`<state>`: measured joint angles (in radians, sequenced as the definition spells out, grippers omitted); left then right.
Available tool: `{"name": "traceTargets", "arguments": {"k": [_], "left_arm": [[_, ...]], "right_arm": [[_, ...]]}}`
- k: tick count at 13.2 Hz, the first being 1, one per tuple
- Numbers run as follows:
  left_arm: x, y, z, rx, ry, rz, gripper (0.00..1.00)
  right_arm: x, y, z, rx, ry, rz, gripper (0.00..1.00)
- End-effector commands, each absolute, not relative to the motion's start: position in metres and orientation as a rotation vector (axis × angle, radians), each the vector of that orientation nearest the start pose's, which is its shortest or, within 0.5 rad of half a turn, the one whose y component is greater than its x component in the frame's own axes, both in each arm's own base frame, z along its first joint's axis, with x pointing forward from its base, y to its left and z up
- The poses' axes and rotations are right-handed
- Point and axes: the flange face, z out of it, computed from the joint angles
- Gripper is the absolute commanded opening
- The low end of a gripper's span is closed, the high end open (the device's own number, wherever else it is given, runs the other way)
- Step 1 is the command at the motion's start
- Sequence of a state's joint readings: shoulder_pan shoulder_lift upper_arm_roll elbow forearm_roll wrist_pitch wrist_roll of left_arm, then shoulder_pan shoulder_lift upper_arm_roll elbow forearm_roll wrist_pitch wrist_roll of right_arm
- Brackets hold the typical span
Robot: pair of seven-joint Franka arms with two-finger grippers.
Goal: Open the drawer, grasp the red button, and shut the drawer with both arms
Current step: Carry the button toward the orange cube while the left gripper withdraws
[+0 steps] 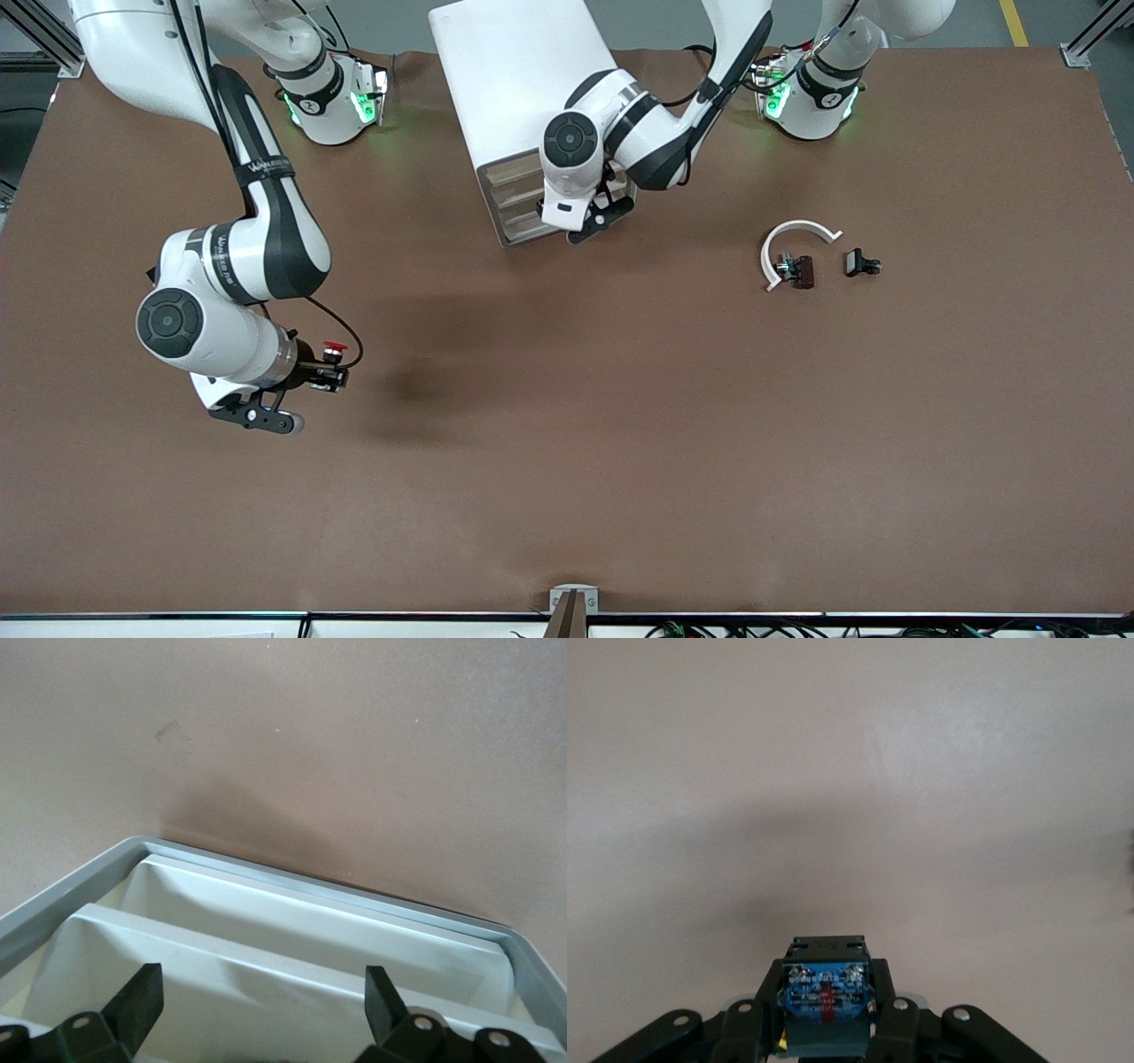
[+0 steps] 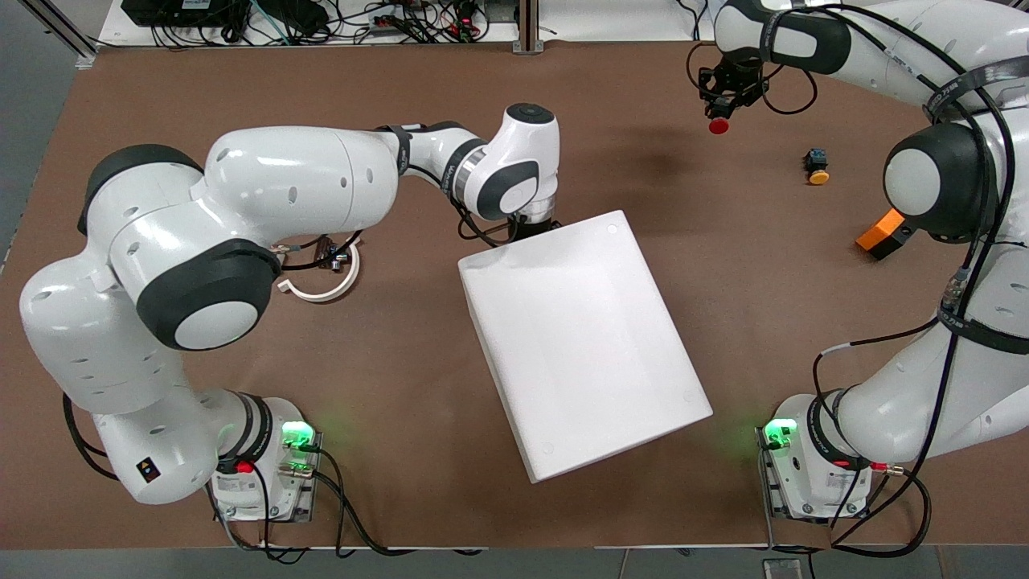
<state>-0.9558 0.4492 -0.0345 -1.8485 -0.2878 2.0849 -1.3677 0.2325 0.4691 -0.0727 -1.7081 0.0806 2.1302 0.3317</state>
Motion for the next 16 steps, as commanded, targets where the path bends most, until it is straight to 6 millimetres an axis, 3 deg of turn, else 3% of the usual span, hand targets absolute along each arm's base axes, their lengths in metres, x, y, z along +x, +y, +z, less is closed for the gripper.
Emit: {"name": "traceTargets", "arguments": {"k": [1, 4, 7, 10, 14, 16], "left_arm": [[0.3, -0.534, 0.274, -2.871, -0.856, 0.496, 1.0], [0.292, -0.538, 0.275, -2.861, -0.875, 0.5, 1.0], [0.318, -0.526, 0.278, -2.852, -0.931, 0.482, 1.0], [0.392, -0.489, 0.296, -2.854, -1.08, 0.408, 1.0], [0.493, -0.412, 0.358, -2.849, -1.141, 0.142, 1.0], [0.519, -0.373, 0.393, -2.84, -1.198, 0.034, 1.0]], "right_arm": [[0.645, 0.07, 0.305, -3.103, 0.272, 0.054, 0.0], [0.65, 0.032, 0.282, -3.106, 0.285, 0.058, 0.0], [0.653, 0.0, 0.256, -3.107, 0.308, 0.051, 0.0], [0.654, -0.022, 0.236, -3.109, 0.312, 0.045, 0.0], [0.652, -0.042, 0.218, -3.109, 0.325, 0.053, 0.0], [0.648, -0.046, 0.208, -3.113, 0.294, 0.055, 0.0]]}}
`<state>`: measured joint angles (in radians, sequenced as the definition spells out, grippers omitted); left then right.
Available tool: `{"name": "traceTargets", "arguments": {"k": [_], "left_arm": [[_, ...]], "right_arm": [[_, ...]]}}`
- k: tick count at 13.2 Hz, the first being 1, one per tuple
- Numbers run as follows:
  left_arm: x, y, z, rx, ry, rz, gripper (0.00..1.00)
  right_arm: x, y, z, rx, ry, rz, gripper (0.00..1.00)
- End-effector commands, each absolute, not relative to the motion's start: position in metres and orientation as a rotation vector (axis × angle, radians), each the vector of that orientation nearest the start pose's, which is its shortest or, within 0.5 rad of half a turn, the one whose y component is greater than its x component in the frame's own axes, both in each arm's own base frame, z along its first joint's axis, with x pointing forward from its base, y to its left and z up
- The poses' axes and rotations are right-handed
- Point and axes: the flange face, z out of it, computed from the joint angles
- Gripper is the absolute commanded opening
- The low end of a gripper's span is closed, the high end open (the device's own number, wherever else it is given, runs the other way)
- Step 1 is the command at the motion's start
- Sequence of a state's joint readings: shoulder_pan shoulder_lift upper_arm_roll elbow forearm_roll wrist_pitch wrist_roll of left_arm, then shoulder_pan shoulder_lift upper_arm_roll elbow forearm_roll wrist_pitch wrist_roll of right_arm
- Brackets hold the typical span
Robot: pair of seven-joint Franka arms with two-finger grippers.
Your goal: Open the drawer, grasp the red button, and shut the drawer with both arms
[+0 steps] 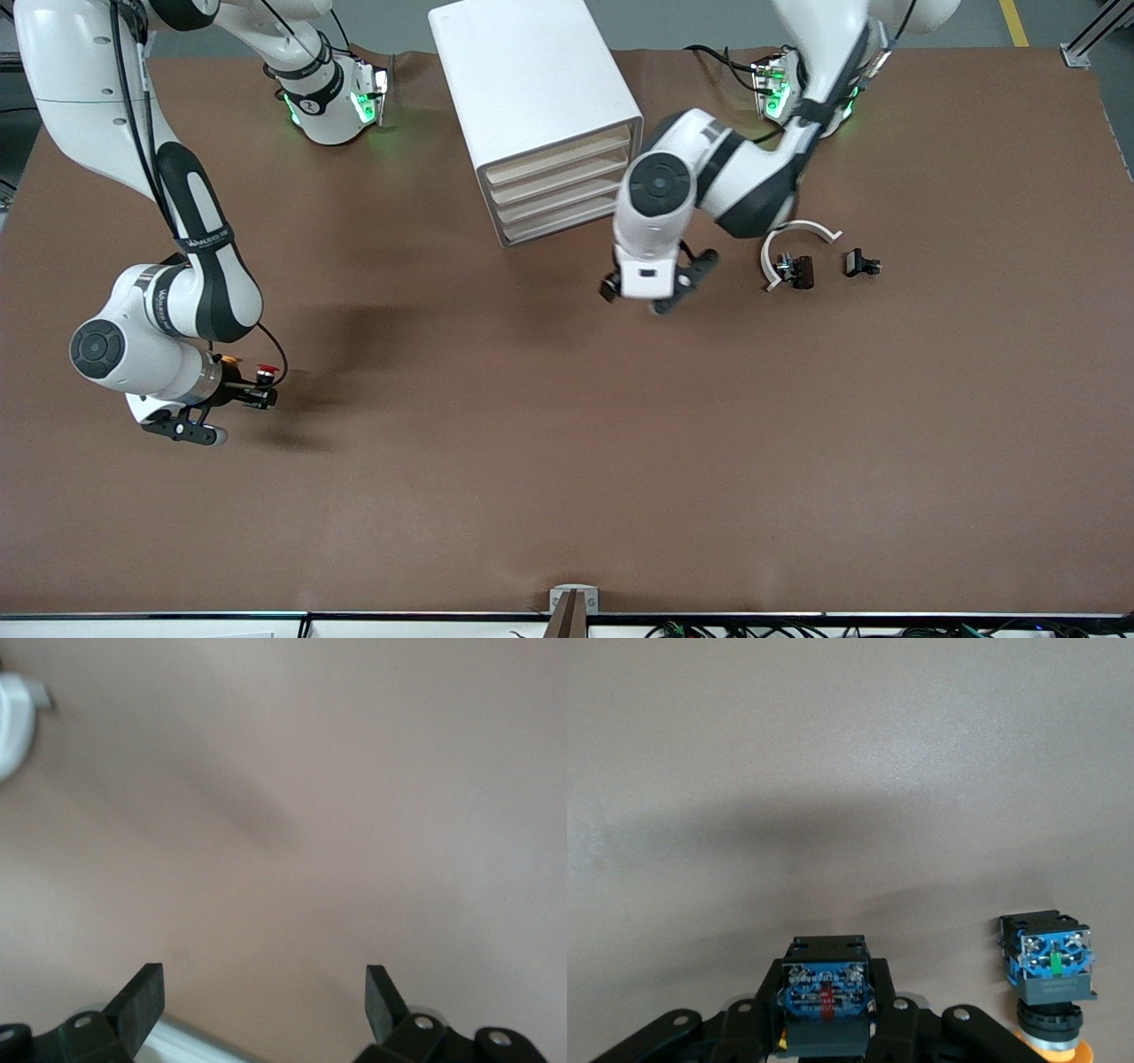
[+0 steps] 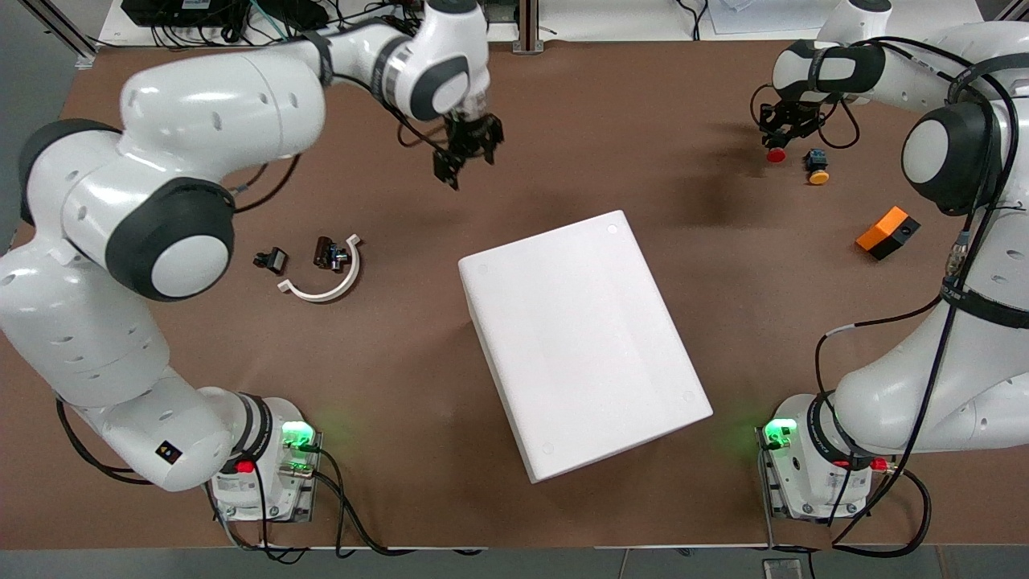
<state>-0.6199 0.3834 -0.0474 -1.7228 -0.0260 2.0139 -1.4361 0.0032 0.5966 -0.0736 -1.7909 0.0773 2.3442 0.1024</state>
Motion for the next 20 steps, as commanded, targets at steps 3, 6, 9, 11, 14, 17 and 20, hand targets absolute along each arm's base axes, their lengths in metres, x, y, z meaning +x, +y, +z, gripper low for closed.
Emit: {"name": "traceTargets", "arguments": {"k": [3, 6, 9, 11, 14, 17, 20], "left_arm": [[0.556, -0.303, 0.465, -2.814, -1.392, -0.089, 1.0], [0.588, -0.231, 0.538, -2.739, -1.494, -0.072, 1.0], [0.59, -0.176, 0.563, -2.78, -1.285, 0.013, 1.0], [0.584, -0.134, 0.588, -2.887, -1.022, 0.026, 1.0], [0.578, -0.086, 0.598, -2.97, -0.66, 0.105, 1.0], [0.571, -0.039, 0.616, -3.017, -0.426, 0.104, 1.0], [0.548, -0.024, 0.64, -3.052, -0.13, 0.088, 1.0]], "right_arm": [[0.639, -0.045, 0.196, -3.119, 0.237, 0.055, 0.0], [0.634, -0.043, 0.191, -3.12, 0.213, 0.074, 0.0], [0.631, -0.043, 0.19, -3.119, 0.214, 0.088, 0.0], [0.631, -0.044, 0.191, -3.118, 0.226, 0.086, 0.99], [0.634, -0.044, 0.198, -3.119, 0.218, 0.074, 1.0], [0.641, -0.043, 0.211, -3.116, 0.214, 0.1, 1.0], [0.648, -0.041, 0.243, -3.113, 0.198, 0.136, 1.0]]}}
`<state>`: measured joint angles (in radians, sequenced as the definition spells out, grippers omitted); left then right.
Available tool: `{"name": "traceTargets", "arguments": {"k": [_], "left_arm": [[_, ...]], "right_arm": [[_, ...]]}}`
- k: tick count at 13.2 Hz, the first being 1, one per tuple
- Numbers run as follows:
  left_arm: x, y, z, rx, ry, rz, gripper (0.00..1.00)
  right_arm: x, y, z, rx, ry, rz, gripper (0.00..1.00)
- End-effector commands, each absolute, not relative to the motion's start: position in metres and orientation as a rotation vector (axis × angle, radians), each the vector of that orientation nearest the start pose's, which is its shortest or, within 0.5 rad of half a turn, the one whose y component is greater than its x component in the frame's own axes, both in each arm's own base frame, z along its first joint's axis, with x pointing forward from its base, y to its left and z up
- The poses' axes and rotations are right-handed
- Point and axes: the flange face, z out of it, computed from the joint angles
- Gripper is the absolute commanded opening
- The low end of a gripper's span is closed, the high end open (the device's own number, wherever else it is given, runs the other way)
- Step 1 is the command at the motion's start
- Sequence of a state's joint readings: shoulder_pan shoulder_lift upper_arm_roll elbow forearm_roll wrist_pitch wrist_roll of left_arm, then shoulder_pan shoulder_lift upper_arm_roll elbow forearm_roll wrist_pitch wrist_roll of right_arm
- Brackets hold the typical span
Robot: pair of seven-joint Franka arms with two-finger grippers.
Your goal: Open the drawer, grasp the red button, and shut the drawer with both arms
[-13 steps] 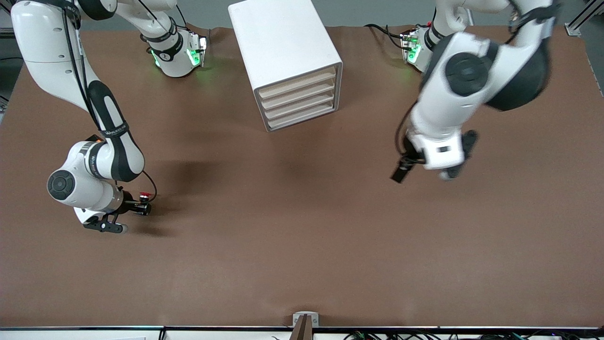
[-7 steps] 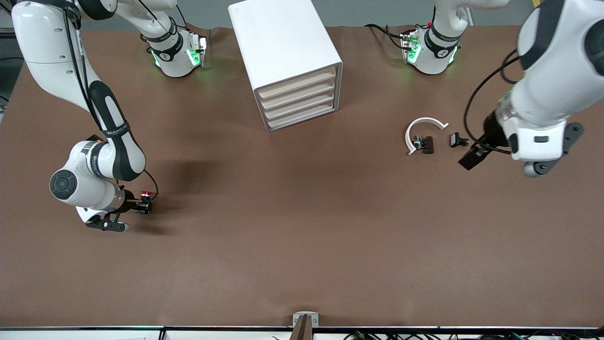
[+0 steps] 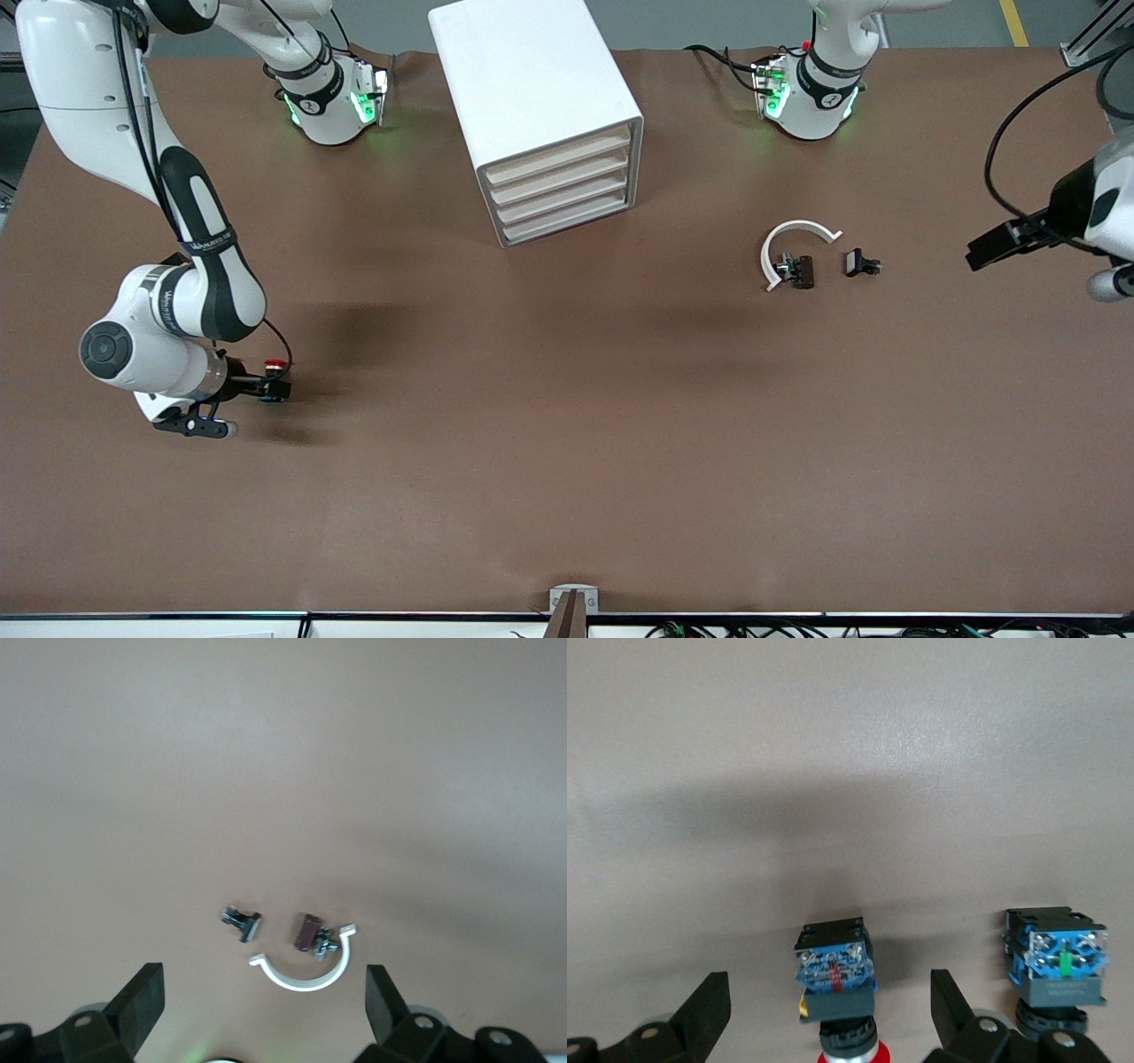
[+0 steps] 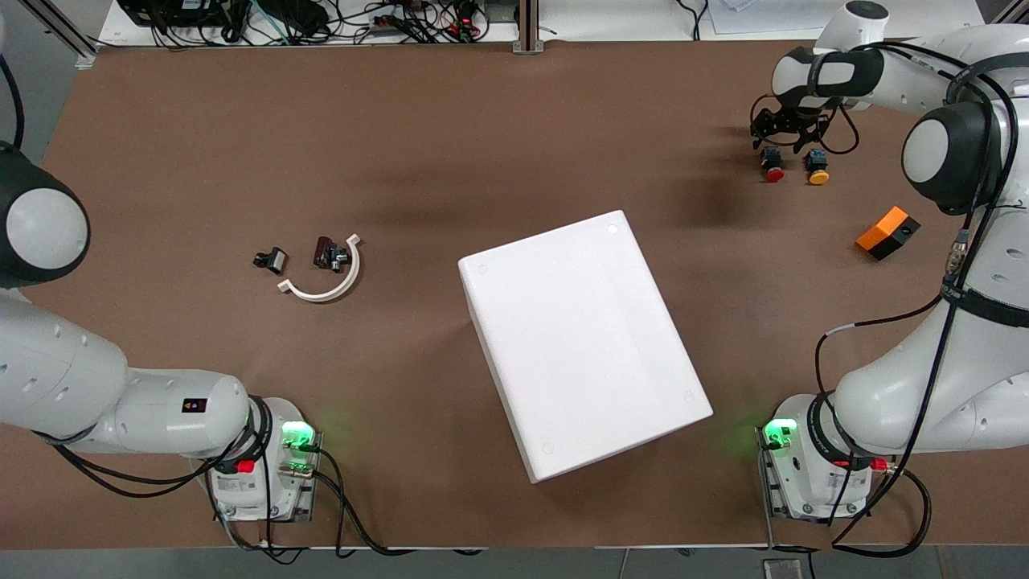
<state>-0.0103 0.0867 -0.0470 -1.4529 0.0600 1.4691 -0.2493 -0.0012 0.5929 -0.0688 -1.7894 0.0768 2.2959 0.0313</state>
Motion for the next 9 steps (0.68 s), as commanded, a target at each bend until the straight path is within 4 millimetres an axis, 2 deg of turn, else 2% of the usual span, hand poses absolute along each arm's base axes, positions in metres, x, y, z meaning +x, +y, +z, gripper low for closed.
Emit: {"name": "traceTargets", "arguments": {"k": [1, 2, 5, 7, 9], "left_arm": [[0.543, -0.021, 0.64, -3.051, -0.097, 0.118, 1.0], [0.538, -0.019, 0.645, -3.052, -0.1, 0.114, 1.0], [0.526, -0.022, 0.644, -3.058, -0.089, 0.127, 1.0], [0.517, -0.038, 0.644, -3.052, -0.047, 0.121, 1.0], [0.508, -0.046, 0.644, -3.046, -0.029, 0.123, 1.0]], "right_arm": [[0.647, -0.041, 0.257, -3.117, 0.19, 0.137, 1.0], [0.645, -0.043, 0.272, -3.13, 0.168, 0.157, 1.0], [0.632, -0.051, 0.333, -3.128, 0.122, 0.254, 1.0], [0.62, -0.072, 0.382, -3.11, 0.115, 0.302, 1.0], [0.607, -0.089, 0.429, -3.094, 0.125, 0.34, 1.0]]}}
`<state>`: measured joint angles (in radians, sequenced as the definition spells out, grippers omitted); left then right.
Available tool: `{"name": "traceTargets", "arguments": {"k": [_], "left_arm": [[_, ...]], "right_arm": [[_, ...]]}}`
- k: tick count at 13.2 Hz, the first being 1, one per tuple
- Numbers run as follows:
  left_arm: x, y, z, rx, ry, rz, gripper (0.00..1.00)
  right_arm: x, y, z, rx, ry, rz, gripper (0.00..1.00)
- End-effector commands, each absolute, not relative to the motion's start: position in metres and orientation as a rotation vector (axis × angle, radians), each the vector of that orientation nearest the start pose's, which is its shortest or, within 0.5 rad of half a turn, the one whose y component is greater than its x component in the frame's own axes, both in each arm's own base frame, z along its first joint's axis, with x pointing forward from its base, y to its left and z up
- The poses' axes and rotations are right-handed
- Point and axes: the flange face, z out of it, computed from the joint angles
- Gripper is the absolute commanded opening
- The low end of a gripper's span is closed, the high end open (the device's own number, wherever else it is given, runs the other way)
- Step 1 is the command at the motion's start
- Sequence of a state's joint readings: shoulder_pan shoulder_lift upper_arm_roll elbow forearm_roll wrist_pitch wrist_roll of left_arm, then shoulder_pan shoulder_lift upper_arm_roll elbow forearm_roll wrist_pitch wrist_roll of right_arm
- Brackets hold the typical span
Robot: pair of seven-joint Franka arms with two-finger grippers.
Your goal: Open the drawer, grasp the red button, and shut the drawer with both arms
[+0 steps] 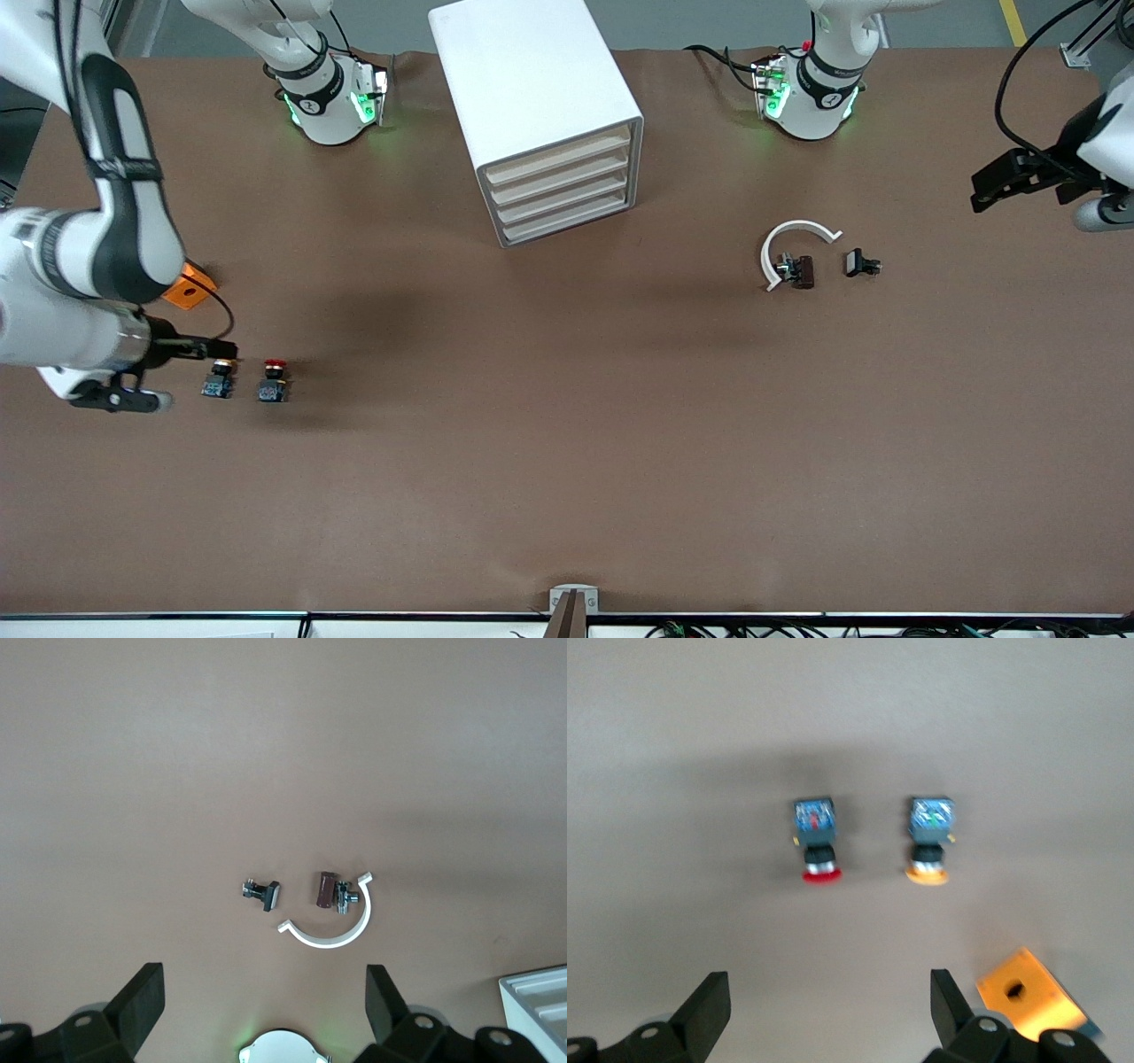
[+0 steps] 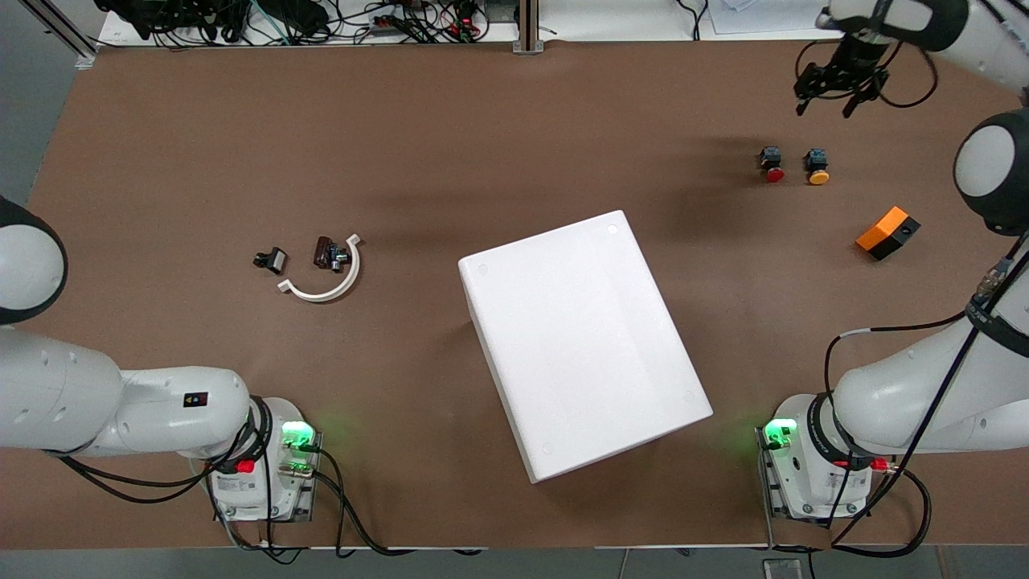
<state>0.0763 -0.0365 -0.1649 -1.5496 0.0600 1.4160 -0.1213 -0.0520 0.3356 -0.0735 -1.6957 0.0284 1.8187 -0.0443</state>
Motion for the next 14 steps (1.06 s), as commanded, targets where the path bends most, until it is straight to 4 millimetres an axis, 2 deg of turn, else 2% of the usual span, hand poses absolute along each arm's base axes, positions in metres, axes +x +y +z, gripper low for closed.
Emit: {"name": "traceTargets", "arguments": {"k": [1, 4, 7, 9, 11, 12, 14], "left_arm": [[0.503, -0.047, 0.643, -3.044, -0.029, 0.127, 1.0], [0.5, -0.053, 0.647, -3.065, -0.019, 0.107, 1.0], [0.5, -0.052, 0.648, -3.082, -0.017, 0.096, 1.0], [0.498, -0.051, 0.651, -3.082, 0.046, 0.088, 1.0], [0.499, -0.052, 0.651, -3.084, 0.049, 0.086, 1.0], [0.499, -0.054, 0.65, -3.088, 0.052, 0.091, 1.0], [0.493, -0.055, 0.651, -3.107, 0.053, 0.098, 1.0]], "right_arm": [[0.598, -0.09, 0.45, -3.092, 0.13, 0.354, 1.0], [0.565, -0.097, 0.506, -3.101, 0.152, 0.38, 1.0], [0.548, -0.094, 0.546, -3.111, 0.15, 0.309, 1.0], [0.541, -0.094, 0.561, -3.115, 0.169, 0.274, 1.0], [0.541, -0.096, 0.567, -3.12, 0.175, 0.253, 1.0], [0.543, -0.094, 0.577, -3.14, 0.159, 0.231, 1.0], [0.543, -0.097, 0.611, -3.201, 0.166, 0.226, 1.0]]}}
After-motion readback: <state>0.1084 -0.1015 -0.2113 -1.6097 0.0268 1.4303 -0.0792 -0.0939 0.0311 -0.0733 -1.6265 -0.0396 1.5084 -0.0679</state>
